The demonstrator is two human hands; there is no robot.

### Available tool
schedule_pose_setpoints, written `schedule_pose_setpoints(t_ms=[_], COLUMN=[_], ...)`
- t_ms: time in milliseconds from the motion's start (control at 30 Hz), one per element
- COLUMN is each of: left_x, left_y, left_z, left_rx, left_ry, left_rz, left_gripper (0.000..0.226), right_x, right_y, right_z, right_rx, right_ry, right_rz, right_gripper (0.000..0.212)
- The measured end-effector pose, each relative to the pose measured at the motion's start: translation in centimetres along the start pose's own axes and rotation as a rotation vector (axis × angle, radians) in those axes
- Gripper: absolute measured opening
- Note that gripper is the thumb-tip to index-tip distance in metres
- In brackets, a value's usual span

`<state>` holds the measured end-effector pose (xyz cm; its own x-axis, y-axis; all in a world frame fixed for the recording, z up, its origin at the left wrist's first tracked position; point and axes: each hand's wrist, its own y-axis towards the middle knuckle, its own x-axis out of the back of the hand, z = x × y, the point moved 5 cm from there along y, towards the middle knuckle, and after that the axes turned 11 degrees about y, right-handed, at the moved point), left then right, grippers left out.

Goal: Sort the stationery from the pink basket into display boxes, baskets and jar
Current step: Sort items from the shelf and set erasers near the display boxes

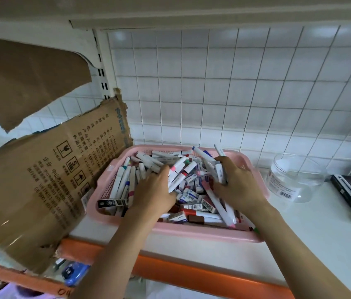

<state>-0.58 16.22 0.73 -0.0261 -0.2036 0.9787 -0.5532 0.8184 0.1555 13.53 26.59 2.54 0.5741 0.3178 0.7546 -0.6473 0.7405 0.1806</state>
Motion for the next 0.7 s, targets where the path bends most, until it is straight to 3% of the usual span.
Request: schedule_pose_setpoints(t_ms=[133,367,567,700], left_x=[0.2,1.8,3.3,4.6], left_y=[0.1,0.7,1.5,1.1], left_z=[0.3,2.1,1.6,-0.5], left_rx=[-0.030,-0.053,-0.080,-0.119], left_ry=[-0.005,-0.260,-0.419,-0.514], left_rz=[-0.041,-0.104,-0.165,-0.230], left_gripper=[0.043,0.041,0.038,0.031], right_x=[-0.5,-0.3,1.1,3.6], right_y=[0.7,1.4,1.9,1.6], right_z=[-0.2,0.2,1.1,1.1], right_rx=[-0.025,-0.031,0.059,0.120], right_ry=[0.014,0.014,-0.081,-0.009], right_rz=[0.049,-0.001,-0.171,-0.271], right_gripper=[0.048,0.050,0.052,0.053])
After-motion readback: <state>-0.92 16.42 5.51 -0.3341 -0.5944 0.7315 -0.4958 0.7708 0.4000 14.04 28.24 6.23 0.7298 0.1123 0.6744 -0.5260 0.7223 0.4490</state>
